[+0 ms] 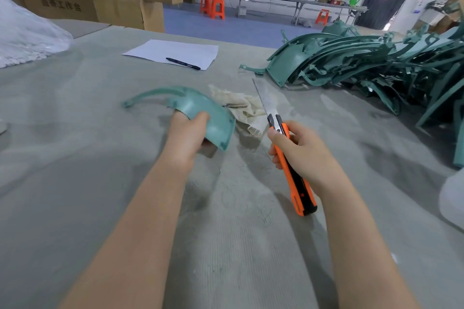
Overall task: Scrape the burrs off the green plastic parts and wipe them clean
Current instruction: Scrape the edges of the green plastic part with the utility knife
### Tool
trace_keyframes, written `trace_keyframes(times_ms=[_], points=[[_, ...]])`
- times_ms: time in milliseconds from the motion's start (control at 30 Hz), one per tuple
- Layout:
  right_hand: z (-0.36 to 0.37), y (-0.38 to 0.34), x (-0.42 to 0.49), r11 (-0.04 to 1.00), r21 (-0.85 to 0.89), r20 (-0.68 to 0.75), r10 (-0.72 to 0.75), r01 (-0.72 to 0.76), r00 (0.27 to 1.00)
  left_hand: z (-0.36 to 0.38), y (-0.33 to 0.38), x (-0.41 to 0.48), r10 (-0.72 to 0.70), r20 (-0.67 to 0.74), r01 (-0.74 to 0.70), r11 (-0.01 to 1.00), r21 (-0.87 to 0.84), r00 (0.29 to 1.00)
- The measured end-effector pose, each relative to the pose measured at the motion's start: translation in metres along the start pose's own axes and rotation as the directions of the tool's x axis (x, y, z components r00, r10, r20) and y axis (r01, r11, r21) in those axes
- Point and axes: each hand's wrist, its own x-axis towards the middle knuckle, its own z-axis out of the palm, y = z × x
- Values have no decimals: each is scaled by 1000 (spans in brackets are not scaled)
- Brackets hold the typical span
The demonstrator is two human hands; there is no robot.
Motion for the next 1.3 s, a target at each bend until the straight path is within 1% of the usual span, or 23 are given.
trace_keyframes(times_ms=[67, 100, 167, 233, 267, 300, 333, 367, 400, 433, 467, 500, 533, 567, 600, 667, 767, 833, 967, 1067, 1167, 1233, 1300], points=[[0, 0, 0, 1000, -11, -1, 8, -8, 1000, 1, -6, 2, 10, 21, -12, 992, 125, 1000], [0, 0, 0, 1000, -19, -7, 12, -13, 1000, 0, -8, 4, 16, -6, -15, 986, 165, 1000], [2, 0, 0, 999, -39, -26, 18, -19, 999, -6, -11, 11, 33, -120, -1, 967, 256, 992], [3, 1, 0, 998, -66, -52, 13, -16, 999, -14, -8, 13, 75, -268, 38, 919, 393, 961], [4, 1, 0, 997, -81, -62, 6, -11, 998, -17, -5, 13, 123, -332, 38, 898, 439, 935], [4, 2, 0, 995, -97, -65, -3, -3, 998, -18, -3, 11, 206, -371, -8, 883, 470, 905], [4, 3, 1, 994, -112, -61, -10, 3, 998, -18, -1, 8, 323, -367, -112, 863, 493, 872], [4, 4, 1, 992, -125, -52, -12, 5, 999, -15, 0, 4, 447, -307, -250, 822, 512, 840], [4, 5, 1, 991, -137, -40, -10, 5, 999, -10, 2, 0, 534, -192, -379, 770, 514, 824], [4, 6, 1, 989, -146, -29, -8, 3, 1000, -3, 3, -6, 565, -49, -465, 722, 512, 824], [3, 6, 2, 988, -152, -23, -7, 3, 1000, 4, 2, -10, 554, 88, -507, 672, 540, 828], [3, 7, 2, 988, -157, -20, -7, 4, 1000, 10, -1, -14, 529, 184, -520, 606, 602, 829], [3, 8, 2, 986, -164, -17, -8, 5, 1000, 15, -4, -17, 511, 231, -514, 526, 677, 828], [2, 8, 2, 985, -173, -14, -6, 4, 1000, 17, -7, -19, 514, 240, -500, 458, 735, 823], [3, 8, 3, 983, -183, -10, -4, 2, 1000, 18, -7, -19, 533, 229, -492, 426, 759, 815], [3, 8, 3, 980, -197, -1, -2, 2, 1000, 18, -8, -20, 538, 219, -490, 436, 755, 814], [6, 7, 2, 979, -203, 39, -13, 20, 999, 22, -10, -23, 458, 274, -479, 423, 769, 846], [8, 6, 1, 975, -216, 86, -33, 51, 996, 24, -12, -24, 432, 275, -461, 416, 784, 859], [9, 6, -1, 964, -244, 155, -67, 104, 986, 18, -11, -19, 425, 156, -388, 539, 747, 892], [7, 5, -1, 966, -231, 187, -71, 114, 980, 14, -8, -17, 413, 131, -373, 584, 721, 901], [4, 4, -1, 972, -206, 207, -66, 110, 976, 14, -6, -17, 443, 108, -386, 607, 694, 890], [3, 5, -3, 972, -214, 225, -51, 100, 973, 11, -5, -13, 483, 55, -386, 620, 683, 874], [0, 6, -3, 966, -244, 232, -22, 80, 973, 3, -5, -6, 546, -24, -388, 626, 676, 838]])
